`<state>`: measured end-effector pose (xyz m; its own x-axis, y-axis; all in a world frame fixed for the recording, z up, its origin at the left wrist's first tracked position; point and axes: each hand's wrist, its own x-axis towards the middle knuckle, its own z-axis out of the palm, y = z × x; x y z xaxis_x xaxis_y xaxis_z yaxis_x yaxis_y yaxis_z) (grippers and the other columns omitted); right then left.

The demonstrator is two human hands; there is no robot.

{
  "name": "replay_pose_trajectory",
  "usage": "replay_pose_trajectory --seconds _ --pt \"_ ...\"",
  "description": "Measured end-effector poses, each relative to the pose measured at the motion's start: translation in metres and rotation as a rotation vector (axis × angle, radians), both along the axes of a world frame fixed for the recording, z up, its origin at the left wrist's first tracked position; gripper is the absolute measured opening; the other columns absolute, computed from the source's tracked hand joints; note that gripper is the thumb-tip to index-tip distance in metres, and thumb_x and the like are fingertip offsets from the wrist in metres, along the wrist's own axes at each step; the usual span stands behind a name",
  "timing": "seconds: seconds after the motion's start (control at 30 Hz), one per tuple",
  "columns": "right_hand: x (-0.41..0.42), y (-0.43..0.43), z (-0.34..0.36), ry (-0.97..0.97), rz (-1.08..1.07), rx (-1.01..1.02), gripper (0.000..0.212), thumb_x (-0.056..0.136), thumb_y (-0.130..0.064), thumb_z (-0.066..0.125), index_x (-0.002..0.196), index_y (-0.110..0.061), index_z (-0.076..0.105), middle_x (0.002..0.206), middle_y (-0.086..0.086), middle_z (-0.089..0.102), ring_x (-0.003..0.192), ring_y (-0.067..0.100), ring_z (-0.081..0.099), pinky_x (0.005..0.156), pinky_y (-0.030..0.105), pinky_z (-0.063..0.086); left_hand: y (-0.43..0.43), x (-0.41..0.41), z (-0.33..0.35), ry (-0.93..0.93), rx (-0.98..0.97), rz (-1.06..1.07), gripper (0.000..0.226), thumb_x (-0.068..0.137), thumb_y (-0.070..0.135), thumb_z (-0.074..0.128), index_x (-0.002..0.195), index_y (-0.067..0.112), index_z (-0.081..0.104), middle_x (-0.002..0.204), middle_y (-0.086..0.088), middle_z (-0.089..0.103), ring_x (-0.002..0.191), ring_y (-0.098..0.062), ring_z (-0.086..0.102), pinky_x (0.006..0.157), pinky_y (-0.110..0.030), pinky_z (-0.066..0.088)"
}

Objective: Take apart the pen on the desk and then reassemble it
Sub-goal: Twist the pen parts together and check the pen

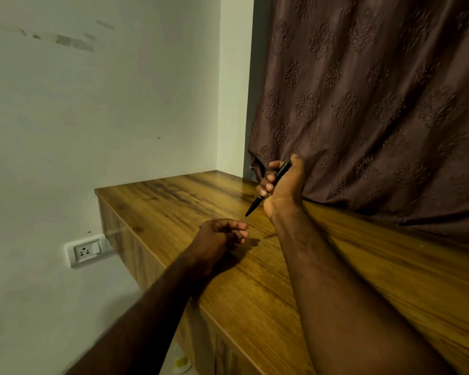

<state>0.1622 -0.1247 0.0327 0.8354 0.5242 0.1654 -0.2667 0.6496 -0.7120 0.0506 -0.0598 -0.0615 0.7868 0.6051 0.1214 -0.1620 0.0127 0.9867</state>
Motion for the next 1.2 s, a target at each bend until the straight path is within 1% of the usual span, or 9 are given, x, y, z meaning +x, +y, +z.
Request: replay_pose_trajectory --seconds 0.13,0.2,0.27,0.37,0.5,0.67,0.77,0.97,1.2 --pt "-0.002 0.009 0.000 -0.063 -0.010 -0.115 0.013 0.097 -0.016 0.038 0.095 -0.012 0.050 0.064 0.003 0.047 0.053 0.015 0.045 0.050 0.026 0.036 0.000 0.002 0.000 -0.002 0.021 0.042 0.021 0.086 -0.006 0.058 0.105 -0.002 0.065 0.083 -0.010 0.069 0.071 -0.014 0.061 0.061 -0.019 0.051" --pt "-0.001 0.009 -0.001 -0.255 -0.086 -0.275 0.018 0.101 -0.019 0.036 0.114 -0.012 0.047 0.071 0.003 0.060 0.062 0.013 0.054 0.056 0.026 0.039 0.001 0.002 -0.001 -0.001 0.021 0.061 0.021 0.085 -0.006 0.059 0.105 -0.002 0.065 0.082 -0.010 0.069 0.068 -0.013 0.060 0.062 -0.019 0.051" --pt "0.001 0.004 -0.001 -0.425 -0.163 -0.413 0.021 0.104 -0.022 0.035 0.122 -0.014 0.041 0.077 0.001 0.067 0.060 0.005 0.055 0.051 0.019 0.037 0.002 0.002 -0.002 0.002 0.015 0.066 0.021 0.085 -0.006 0.059 0.105 -0.002 0.065 0.080 -0.009 0.069 0.067 -0.013 0.060 0.063 -0.021 0.050" --pt "0.008 -0.010 0.002 -0.529 -0.196 -0.413 0.027 0.103 -0.019 0.037 0.130 -0.020 0.033 0.096 0.009 0.068 0.066 0.008 0.058 0.046 0.018 0.041 0.002 0.002 -0.002 -0.007 0.010 0.057 0.021 0.085 -0.006 0.060 0.104 -0.002 0.065 0.080 -0.010 0.068 0.068 -0.014 0.059 0.063 -0.022 0.050" --pt "0.018 -0.027 0.003 -0.503 -0.254 -0.365 0.030 0.102 -0.015 0.043 0.130 -0.020 0.034 0.088 0.008 0.067 0.072 0.016 0.064 0.048 0.023 0.047 0.001 0.001 0.000 0.002 0.020 0.050 0.020 0.084 -0.005 0.062 0.103 0.001 0.066 0.077 -0.008 0.067 0.064 -0.013 0.058 0.056 -0.020 0.050" --pt "0.025 -0.030 -0.003 -0.503 -0.296 -0.324 0.030 0.101 -0.012 0.045 0.129 -0.015 0.036 0.082 0.006 0.064 0.065 0.013 0.062 0.044 0.020 0.047 0.000 0.003 -0.003 -0.027 0.057 0.050 0.013 0.083 0.003 0.066 0.096 0.006 0.068 0.080 -0.009 0.069 0.069 -0.015 0.061 0.065 -0.028 0.050" --pt "0.023 -0.025 -0.006 -0.517 -0.307 -0.322 0.030 0.100 -0.011 0.046 0.129 -0.014 0.037 0.082 0.006 0.063 0.065 0.013 0.060 0.045 0.021 0.047 -0.003 0.000 -0.003 0.000 0.204 0.085 0.014 0.082 0.014 0.070 0.096 0.010 0.069 0.083 -0.006 0.071 0.074 -0.014 0.064 0.072 -0.033 0.052" --pt "0.016 -0.017 -0.010 -0.583 -0.303 -0.345 0.027 0.100 -0.011 0.046 0.126 -0.017 0.038 0.084 0.008 0.064 0.071 0.017 0.061 0.051 0.027 0.047 -0.012 -0.003 -0.001 0.013 0.529 0.146 0.022 0.080 0.024 0.073 0.100 0.017 0.068 0.086 0.004 0.071 0.074 0.000 0.067 0.063 -0.013 0.050" --pt "0.016 -0.010 -0.017 -0.645 -0.288 -0.381 0.033 0.101 -0.015 0.046 0.132 -0.020 0.035 0.087 0.008 0.067 0.074 0.017 0.062 0.048 0.024 0.049 -0.013 -0.004 -0.001 -0.018 0.684 0.272 0.033 0.080 0.041 0.070 0.104 0.019 0.066 0.081 0.004 0.069 0.073 -0.004 0.064 0.067 -0.024 0.055"
